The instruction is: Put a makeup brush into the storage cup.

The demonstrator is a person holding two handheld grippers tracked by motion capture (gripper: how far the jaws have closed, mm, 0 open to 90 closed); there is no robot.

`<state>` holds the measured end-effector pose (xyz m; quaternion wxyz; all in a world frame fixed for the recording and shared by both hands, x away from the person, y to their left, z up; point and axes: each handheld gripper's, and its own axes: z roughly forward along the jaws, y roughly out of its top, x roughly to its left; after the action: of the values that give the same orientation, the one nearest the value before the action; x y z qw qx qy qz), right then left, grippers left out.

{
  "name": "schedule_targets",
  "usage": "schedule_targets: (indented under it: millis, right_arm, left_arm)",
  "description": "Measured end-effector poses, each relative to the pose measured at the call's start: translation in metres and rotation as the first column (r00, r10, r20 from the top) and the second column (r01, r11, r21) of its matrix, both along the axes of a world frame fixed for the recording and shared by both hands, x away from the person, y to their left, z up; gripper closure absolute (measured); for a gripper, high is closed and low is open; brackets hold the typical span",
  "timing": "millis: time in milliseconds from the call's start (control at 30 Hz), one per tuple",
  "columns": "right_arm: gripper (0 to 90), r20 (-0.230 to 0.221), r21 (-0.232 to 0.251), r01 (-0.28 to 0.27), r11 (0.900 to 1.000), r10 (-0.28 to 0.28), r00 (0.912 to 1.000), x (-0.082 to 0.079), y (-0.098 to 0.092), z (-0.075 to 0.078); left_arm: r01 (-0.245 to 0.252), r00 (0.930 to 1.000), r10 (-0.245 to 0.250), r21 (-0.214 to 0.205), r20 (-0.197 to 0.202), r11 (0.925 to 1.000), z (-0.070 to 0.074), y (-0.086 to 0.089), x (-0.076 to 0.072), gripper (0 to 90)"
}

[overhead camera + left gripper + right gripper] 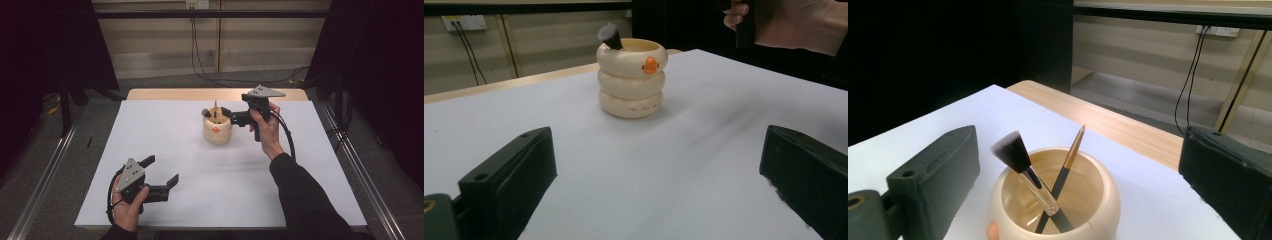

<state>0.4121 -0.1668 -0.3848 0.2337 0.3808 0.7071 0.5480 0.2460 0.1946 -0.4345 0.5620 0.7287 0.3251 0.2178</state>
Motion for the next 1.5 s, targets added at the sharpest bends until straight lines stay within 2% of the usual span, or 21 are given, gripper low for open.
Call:
schedule_targets:
  millis: [233, 467, 667, 767, 1067, 1133, 1500]
  right_arm:
    - [1.6, 0.015, 0.021, 0.020, 0.9996, -0.020, 0.9997, -0.006, -0.009, 0.003]
    - [1.0, 0.011, 0.021, 0.049, 0.9986, -0.049, 0.9987, -0.010, -0.022, 0.001]
    - [0.7, 0.036, 0.015, 0.048, 0.9987, -0.049, 0.9981, -0.018, -0.031, 0.004]
    - [0.7, 0.043, 0.009, 0.070, 0.9975, -0.070, 0.9966, -0.023, -0.038, 0.003]
    - [0.5, 0.045, -0.002, 0.076, 0.9971, -0.076, 0.9961, -0.042, -0.051, 0.002]
    - [0.7, 0.044, -0.006, 0.084, 0.9964, -0.084, 0.9955, -0.048, -0.056, 0.001]
    - [0.0, 0.057, 0.008, 0.104, 0.9946, -0.104, 0.9929, -0.078, -0.078, -0.002]
  left_arm:
    - [-0.003, 1.0000, 0.003, 0.002, 0.005, 1.0000, 0.001, 0.001, -0.001, 1.5]
    - [-0.011, 0.9999, 0.011, -0.013, 0.000, 0.9999, 0.000, 0.002, -0.002, 1.5]
    - [-0.014, 0.9999, 0.014, -0.017, 0.002, 0.9998, 0.001, 0.003, -0.003, 1.5]
    - [-0.015, 0.9999, 0.015, -0.016, 0.002, 0.9998, 0.001, 0.003, -0.003, 1.5]
    - [-0.026, 0.9996, 0.026, -0.034, 0.007, 0.9991, 0.002, 0.004, -0.002, 1.6]
    - [-0.028, 0.9996, 0.028, -0.058, -0.002, 0.9979, 0.001, 0.005, -0.001, 1.9]
    - [-0.032, 0.9995, 0.032, -0.043, 0.005, 0.9986, 0.001, 0.004, -0.002, 1.7]
